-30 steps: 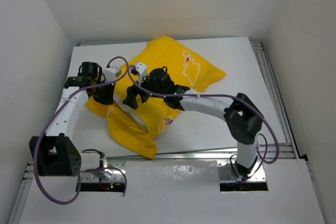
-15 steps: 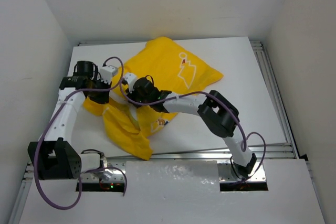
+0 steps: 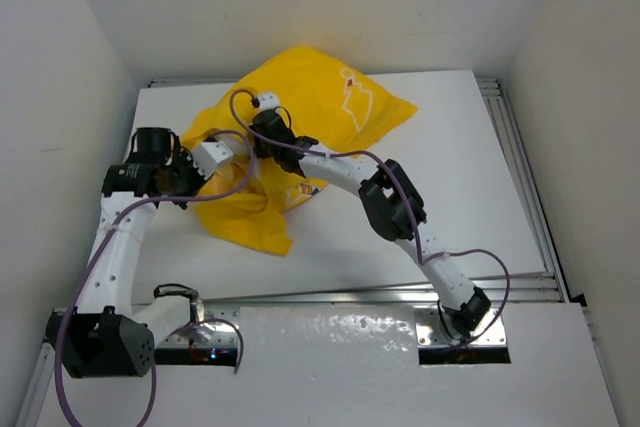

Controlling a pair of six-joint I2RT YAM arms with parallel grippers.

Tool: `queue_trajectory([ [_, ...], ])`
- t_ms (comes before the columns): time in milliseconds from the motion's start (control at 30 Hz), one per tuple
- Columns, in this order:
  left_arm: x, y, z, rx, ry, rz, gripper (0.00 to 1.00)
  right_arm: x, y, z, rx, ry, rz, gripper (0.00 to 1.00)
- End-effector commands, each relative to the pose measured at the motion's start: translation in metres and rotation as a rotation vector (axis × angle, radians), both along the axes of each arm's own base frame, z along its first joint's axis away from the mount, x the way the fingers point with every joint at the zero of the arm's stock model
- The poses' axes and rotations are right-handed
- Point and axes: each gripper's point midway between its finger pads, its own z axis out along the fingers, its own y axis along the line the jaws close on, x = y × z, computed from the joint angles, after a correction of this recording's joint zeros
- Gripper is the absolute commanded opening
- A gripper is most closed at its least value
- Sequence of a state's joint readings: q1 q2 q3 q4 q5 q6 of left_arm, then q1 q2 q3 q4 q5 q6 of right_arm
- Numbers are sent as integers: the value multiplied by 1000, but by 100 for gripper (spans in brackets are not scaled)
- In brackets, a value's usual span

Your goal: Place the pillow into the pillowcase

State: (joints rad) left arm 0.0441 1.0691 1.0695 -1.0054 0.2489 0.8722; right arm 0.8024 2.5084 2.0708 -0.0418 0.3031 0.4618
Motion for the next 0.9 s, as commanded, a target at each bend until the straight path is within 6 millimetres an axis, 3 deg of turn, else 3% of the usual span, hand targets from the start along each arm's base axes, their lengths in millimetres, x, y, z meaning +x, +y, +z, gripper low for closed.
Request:
queue_trajectory([
  [0, -52, -16, -4, -40, 170, -129, 0, 68, -57, 49, 61, -174, -298, 0],
  [33, -46, -20, 1, -59, 142, -130, 0, 63, -50, 43, 75, -149, -262, 0],
  [133, -3, -43, 42, -211, -22, -89, 0, 36, -34, 13, 60, -86, -158, 0],
  [167, 10, -47, 47, -254, -28, -74, 0, 21, -22, 7, 56, -73, -105, 0],
  [200, 20, -54, 57, -302, -51, -65, 0, 6, -24, -17, 22, -47, -59, 0],
  [233, 44, -57, 82, -356, -132, -12, 0, -7, -20, -24, 11, -36, -22, 0],
  [267, 60, -58, 87, -386, -147, 19, 0, -32, -14, -34, -4, -10, 42, 0],
  [300, 73, -59, 99, -415, -179, 49, 0, -40, -7, -29, 2, -29, 96, 0],
  [333, 93, -61, 133, -476, -259, 87, 0, -51, -2, -29, 7, -26, 149, 0],
  [367, 110, -61, 135, -501, -255, 118, 0, -73, 9, -27, 29, -1, 254, 0],
  [433, 133, -63, 168, -569, -324, 164, 0, -90, 17, -20, 46, 9, 360, 12],
  [500, 150, -57, 163, -563, -324, 209, 0, -114, 22, -3, 76, 24, 500, 29],
  [533, 154, -54, 155, -545, -317, 222, 0, -120, 21, 6, 86, 18, 538, 52],
  [567, 157, -48, 144, -514, -309, 249, 0, -128, 12, 5, 85, 34, 569, 60],
  [600, 156, -44, 133, -489, -295, 257, 0, -139, 12, 38, 135, -1, 638, 65],
  [633, 150, -42, 113, -456, -264, 252, 0, -137, 2, 49, 155, -10, 642, 74],
  [667, 145, -41, 105, -445, -250, 245, 0, -144, -11, 48, 168, 9, 651, 77],
  [700, 142, -41, 98, -433, -241, 242, 0, -156, -12, 84, 248, -26, 728, 78],
  [733, 135, -40, 86, -424, -230, 243, 0, -155, -23, 94, 282, -28, 753, 80],
  [800, 132, -36, 78, -409, -236, 263, 0, -177, -30, 113, 339, -34, 855, 82],
  [867, 131, -38, 73, -424, -235, 264, 0, -203, -31, 113, 354, 0, 992, 83],
])
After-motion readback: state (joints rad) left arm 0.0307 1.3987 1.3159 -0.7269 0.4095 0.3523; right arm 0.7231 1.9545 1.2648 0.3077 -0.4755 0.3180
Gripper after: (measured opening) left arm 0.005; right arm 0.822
